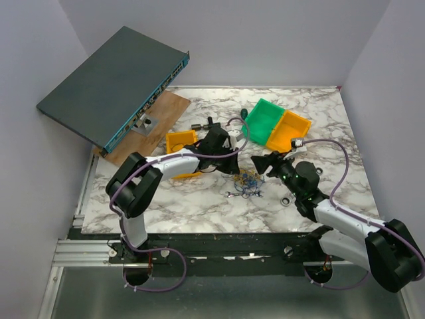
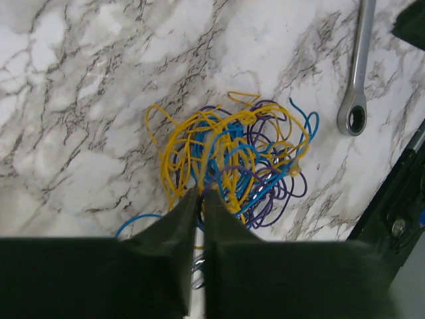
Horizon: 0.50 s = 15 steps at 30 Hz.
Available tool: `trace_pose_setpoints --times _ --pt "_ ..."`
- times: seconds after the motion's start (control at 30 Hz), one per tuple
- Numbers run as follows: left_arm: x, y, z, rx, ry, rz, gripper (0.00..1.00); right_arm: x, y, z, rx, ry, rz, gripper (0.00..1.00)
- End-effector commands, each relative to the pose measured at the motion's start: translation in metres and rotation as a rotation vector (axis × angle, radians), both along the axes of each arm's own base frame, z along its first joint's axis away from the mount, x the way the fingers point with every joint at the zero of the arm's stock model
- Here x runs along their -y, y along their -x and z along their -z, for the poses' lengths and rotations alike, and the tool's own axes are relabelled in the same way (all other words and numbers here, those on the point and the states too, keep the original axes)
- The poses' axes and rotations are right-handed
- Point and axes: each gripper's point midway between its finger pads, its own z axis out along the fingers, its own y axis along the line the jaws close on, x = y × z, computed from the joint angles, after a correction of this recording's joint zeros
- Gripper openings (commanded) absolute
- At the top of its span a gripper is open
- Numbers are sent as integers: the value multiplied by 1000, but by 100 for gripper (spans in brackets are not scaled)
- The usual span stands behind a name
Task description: Untangle the cables
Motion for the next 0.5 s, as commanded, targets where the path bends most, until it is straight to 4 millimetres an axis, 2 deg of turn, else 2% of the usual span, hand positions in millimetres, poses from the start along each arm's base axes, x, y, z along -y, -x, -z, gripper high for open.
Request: trace_pose_setpoints --times 0.0,0.03,0.17,0.33,0.47 --pt "-1 13 4 -62 -61 34 0 5 0 7 -8 30 17 68" --pt "-5 10 -1 -24 -49 8 0 4 0 8 -9 34 9 68" --pt "-31 0 -43 172 45 -130 0 -14 5 13 -17 57 -99 68" --pt "-59 -7 -56 209 133 -247 0 -44 14 23 -48 64 -285 68" --pt "-62 -11 -60 162 196 -243 0 -60 23 27 -62 54 -396 68"
